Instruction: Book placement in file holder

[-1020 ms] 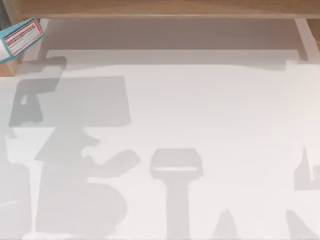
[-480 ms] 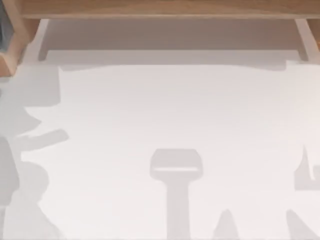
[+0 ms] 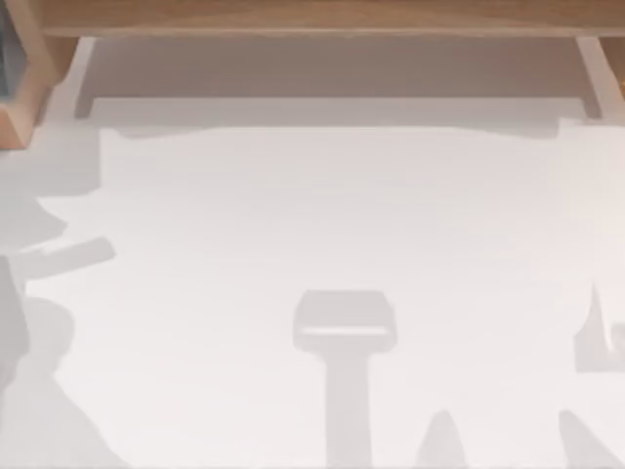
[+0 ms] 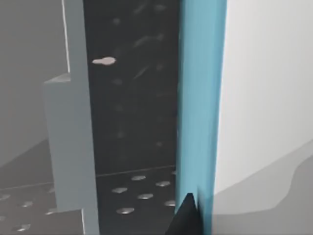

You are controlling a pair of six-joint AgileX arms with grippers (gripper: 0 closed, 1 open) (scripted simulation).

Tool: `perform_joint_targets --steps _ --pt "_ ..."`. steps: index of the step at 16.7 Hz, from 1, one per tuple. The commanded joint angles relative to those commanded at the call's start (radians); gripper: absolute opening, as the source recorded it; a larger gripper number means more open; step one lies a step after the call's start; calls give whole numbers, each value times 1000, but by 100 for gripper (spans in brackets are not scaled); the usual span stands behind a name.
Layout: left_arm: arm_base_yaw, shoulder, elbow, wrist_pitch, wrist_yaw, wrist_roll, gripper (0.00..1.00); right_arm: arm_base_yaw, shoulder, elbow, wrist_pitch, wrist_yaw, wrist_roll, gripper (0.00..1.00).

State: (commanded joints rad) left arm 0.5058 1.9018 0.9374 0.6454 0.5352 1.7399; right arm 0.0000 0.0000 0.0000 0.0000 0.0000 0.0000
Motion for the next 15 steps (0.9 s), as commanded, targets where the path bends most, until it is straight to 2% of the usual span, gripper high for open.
perform_joint_targets --steps 13,15 --pt "-40 91 110 -12 -36 -14 0 0 0 0 0 0 0 100" --pt "-40 91 110 -12 -36 -14 15 0 0 0 0 0 0 100"
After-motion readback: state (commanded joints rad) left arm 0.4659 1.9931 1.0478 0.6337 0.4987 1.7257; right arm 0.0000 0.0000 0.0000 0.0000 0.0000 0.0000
